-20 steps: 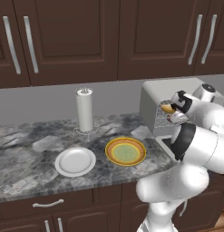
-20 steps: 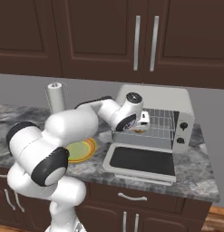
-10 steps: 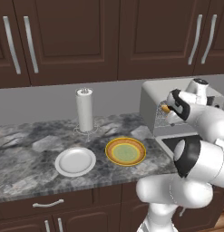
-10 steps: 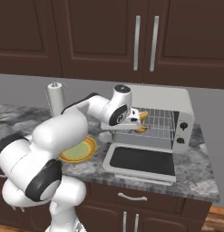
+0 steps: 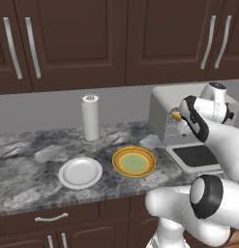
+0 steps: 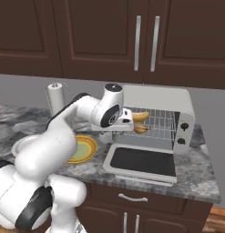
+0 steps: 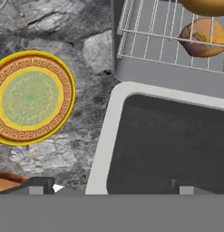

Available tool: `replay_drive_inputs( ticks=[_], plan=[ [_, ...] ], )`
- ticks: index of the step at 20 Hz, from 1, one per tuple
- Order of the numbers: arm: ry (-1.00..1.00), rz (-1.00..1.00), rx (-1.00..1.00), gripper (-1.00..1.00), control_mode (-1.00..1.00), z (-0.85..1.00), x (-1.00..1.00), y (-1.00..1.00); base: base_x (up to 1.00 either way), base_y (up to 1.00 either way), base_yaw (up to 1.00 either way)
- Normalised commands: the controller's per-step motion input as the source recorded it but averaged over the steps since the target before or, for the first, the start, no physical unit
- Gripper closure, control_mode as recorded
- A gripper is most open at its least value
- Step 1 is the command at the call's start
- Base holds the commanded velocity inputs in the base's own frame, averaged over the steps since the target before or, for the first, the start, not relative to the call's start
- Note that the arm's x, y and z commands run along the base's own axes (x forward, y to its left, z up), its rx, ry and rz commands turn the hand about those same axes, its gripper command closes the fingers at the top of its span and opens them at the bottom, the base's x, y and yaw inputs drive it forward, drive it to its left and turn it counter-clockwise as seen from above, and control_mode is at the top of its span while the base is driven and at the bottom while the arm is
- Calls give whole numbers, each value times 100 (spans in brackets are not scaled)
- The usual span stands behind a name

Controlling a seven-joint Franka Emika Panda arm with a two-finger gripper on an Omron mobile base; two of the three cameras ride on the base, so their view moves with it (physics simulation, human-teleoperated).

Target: Open the toaster oven door. Place the hotdog bun on the top rack in the toaster oven and place the chicken drumstick on the bottom rack.

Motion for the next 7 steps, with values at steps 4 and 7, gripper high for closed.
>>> replay_drive_inputs(
  ticks=[4,7],
  plan=[
    [-11,0,0,-100,-100,21,-43,26,0,0,0],
    [-22,-1,0,-100,-100,27,-46,23,0,0,0]
  ],
)
